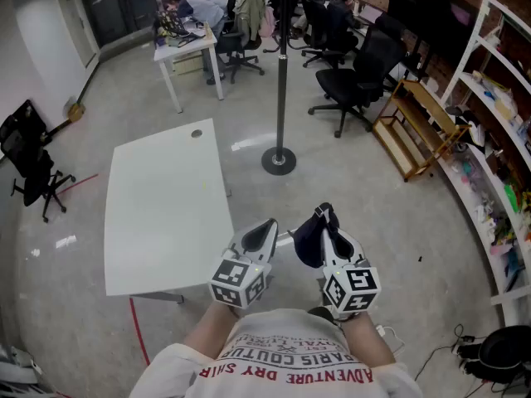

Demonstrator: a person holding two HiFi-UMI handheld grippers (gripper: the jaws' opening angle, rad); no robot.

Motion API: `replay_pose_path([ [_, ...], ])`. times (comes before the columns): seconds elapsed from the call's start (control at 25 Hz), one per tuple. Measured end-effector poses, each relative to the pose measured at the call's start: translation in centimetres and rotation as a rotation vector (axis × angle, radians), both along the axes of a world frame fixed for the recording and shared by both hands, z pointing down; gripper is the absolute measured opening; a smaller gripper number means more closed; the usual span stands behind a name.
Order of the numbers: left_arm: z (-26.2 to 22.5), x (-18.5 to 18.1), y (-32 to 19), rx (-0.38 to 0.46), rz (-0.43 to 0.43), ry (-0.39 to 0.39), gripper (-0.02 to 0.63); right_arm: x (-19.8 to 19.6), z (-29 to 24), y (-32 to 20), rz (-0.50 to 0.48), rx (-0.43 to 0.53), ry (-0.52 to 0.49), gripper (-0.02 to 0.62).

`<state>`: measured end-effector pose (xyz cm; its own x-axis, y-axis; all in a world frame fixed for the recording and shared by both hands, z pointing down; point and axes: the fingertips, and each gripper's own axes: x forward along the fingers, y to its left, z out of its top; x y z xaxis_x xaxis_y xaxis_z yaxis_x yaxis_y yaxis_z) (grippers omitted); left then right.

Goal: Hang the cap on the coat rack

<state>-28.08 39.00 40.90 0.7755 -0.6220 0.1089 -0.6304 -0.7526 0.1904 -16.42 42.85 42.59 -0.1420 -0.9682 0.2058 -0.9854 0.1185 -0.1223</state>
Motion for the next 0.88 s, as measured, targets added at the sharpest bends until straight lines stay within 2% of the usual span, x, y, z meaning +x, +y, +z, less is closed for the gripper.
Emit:
replay_pose_path([
  [0.32, 0.2, 0.3, 0.3, -0.004, -0.001, -0.008, 0.005, -0.2, 0.0, 0.2, -0.016, 0.001, 0.039, 0.020],
  [0.72, -0.1, -0.8, 0.5, 0.010, 0.003, -0.007, 0.005, -1.2, -0.2, 0.1, -0.015, 0.006, 0.024, 0.020],
  [0.88, 0.5, -0.5, 0.1, -0.014, -0.002, -0.006, 0.005, -0.7, 0.1, -0.1, -0.009, -0.013, 0.017, 0.020],
])
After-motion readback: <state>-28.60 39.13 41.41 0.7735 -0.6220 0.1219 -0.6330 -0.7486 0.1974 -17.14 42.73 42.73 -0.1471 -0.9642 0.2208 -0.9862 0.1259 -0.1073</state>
